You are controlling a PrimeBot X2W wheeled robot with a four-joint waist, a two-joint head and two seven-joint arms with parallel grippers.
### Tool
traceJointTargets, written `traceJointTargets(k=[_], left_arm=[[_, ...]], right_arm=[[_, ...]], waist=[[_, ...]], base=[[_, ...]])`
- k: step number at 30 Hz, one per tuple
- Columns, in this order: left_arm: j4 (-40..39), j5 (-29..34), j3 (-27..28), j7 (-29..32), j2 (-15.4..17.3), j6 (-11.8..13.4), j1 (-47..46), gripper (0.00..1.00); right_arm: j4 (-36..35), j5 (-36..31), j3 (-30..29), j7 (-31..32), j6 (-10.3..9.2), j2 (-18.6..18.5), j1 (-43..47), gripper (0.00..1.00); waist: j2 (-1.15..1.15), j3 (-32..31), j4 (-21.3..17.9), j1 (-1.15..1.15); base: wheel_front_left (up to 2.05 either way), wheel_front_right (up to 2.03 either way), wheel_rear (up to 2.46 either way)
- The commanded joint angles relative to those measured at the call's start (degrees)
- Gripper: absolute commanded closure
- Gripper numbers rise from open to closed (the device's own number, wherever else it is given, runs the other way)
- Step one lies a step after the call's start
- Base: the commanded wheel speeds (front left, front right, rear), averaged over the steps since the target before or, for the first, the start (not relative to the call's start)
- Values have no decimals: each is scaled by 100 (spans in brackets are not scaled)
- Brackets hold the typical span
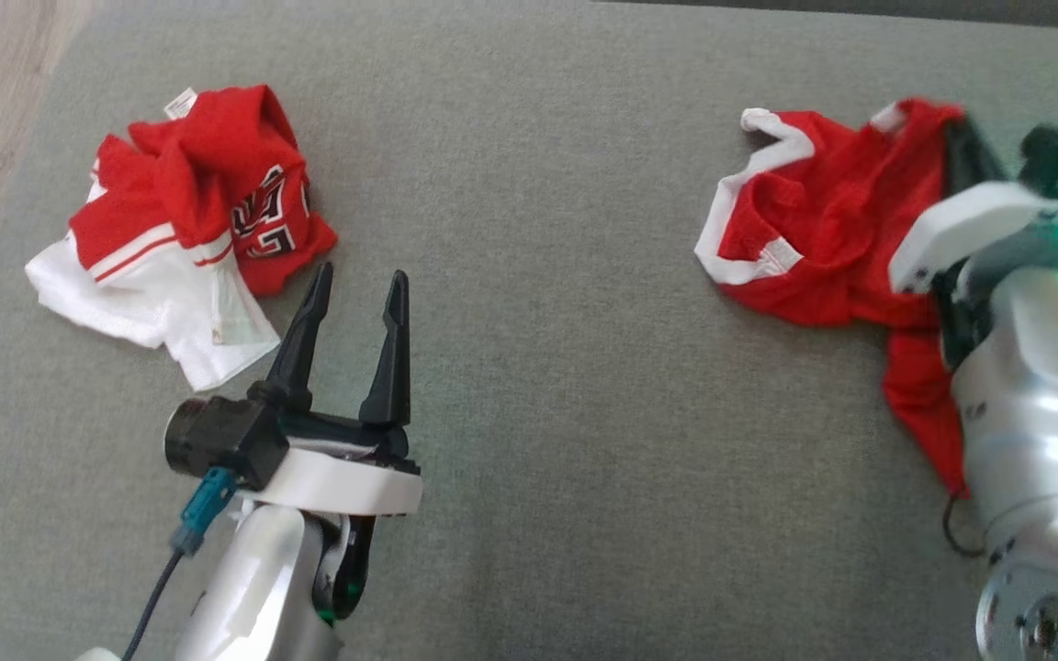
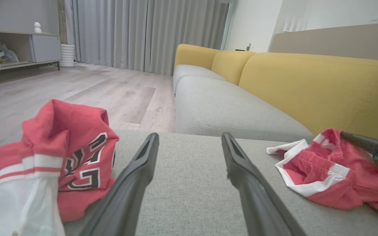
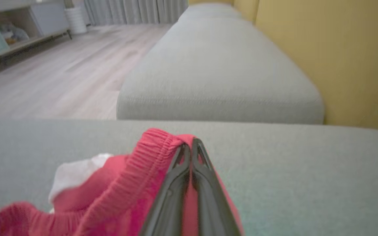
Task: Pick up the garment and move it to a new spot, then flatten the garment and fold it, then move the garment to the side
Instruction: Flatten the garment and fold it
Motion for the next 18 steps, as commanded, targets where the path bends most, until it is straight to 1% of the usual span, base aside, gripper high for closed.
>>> traceJointTargets(k=[1,6,10,14,16,18], left_arm=[[-193,-14,195,-37,29,34,-138,0],[-233,1,276,-37,29,60,-47,0],[-308,18,350,-37,28,74,45,0],[-387,16,436,-37,28,89,155,0],[-415,12,471,-37,28,97,209,0],[-430,6,489,-37,28,101,256,0]], right_arm=[[-279,-46,32,-179,43,80,-394,100],[-750,1,-172,-410,43,91,-775,100],[-1387,85,-67,-444,43,105,-990,100],[-2169,226,394,-447,43,131,-814,100],[-2464,367,735,-447,43,142,-562,100],[-2703,644,1170,-448,43,146,-188,100]], waist=[[0,-96,-75,0],[0,-337,-223,0],[0,-501,-319,0],[0,-636,-395,0],[0,-681,-424,0],[0,-723,-440,0]], base=[[0,0,0],[0,0,0],[0,0,0],[0,0,0],[0,0,0],[0,0,0]])
